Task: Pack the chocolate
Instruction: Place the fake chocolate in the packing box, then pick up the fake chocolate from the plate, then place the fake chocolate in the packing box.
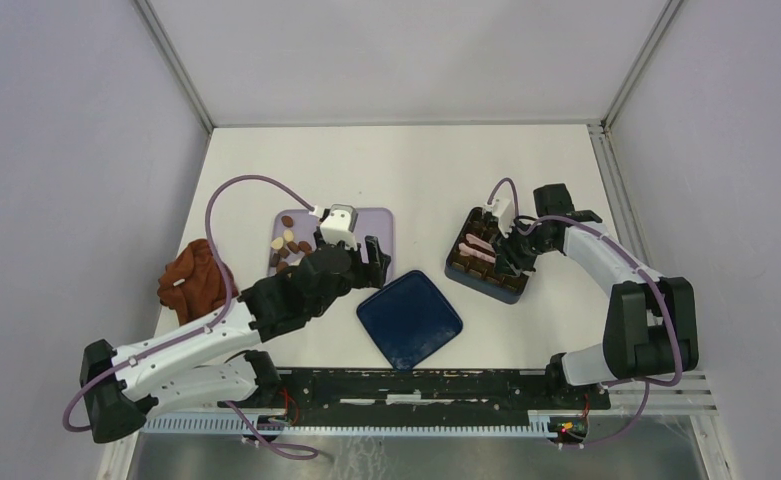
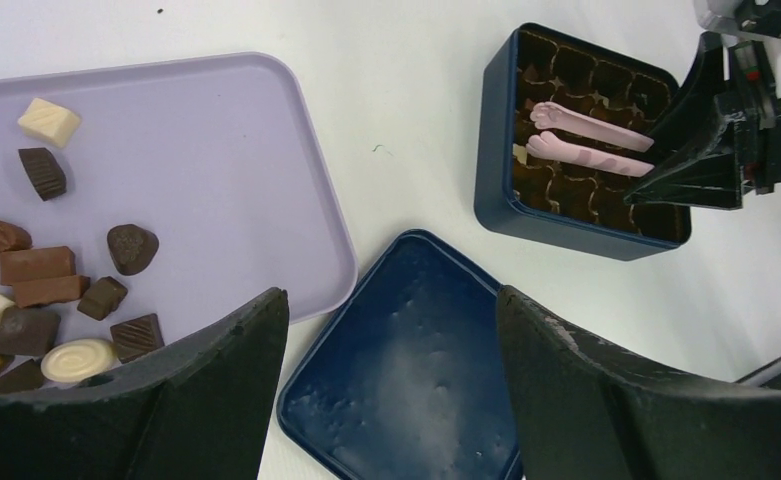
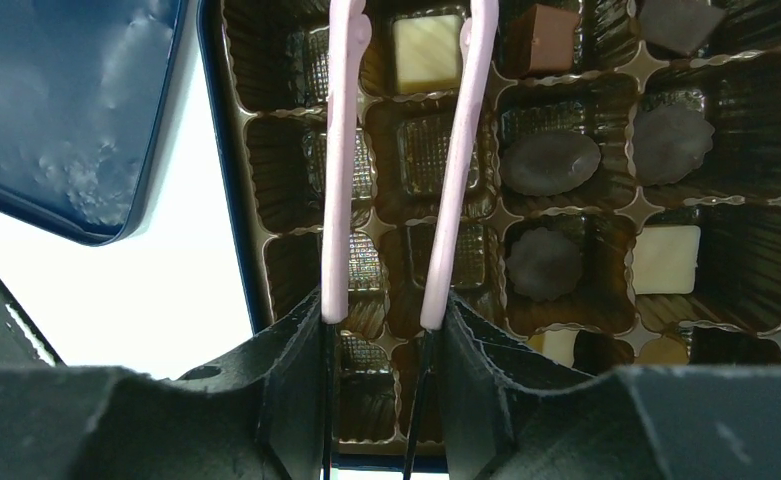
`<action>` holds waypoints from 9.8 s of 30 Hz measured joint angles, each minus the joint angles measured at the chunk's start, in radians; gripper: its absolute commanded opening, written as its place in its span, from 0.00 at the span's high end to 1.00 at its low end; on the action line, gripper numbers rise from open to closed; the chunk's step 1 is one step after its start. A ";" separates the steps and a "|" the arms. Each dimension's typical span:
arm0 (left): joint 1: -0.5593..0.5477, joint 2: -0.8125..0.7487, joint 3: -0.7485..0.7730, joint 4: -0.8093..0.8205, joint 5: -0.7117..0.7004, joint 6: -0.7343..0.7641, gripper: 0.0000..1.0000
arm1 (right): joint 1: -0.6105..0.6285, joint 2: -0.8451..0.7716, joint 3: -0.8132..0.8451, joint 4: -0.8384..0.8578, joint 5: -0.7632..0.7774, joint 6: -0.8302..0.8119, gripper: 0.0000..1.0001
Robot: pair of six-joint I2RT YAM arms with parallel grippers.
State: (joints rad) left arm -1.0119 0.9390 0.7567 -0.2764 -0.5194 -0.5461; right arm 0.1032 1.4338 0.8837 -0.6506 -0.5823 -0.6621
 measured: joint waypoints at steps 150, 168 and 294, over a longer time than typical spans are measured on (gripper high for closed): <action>0.803 -0.163 0.047 -0.138 0.266 0.302 0.00 | 0.692 0.537 0.743 -0.113 0.224 0.077 0.78; 0.803 -0.149 0.044 -0.138 0.265 0.302 0.00 | 0.585 0.332 0.593 -0.103 0.178 0.077 0.78; 0.803 -0.226 0.038 -0.138 0.206 0.302 0.00 | 0.761 0.688 0.854 -0.067 0.307 -0.025 0.61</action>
State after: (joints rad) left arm -0.2089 0.7132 0.7948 -0.4145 -0.3134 -0.2443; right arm 0.8639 2.1216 1.7374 -0.7174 -0.2749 -0.6872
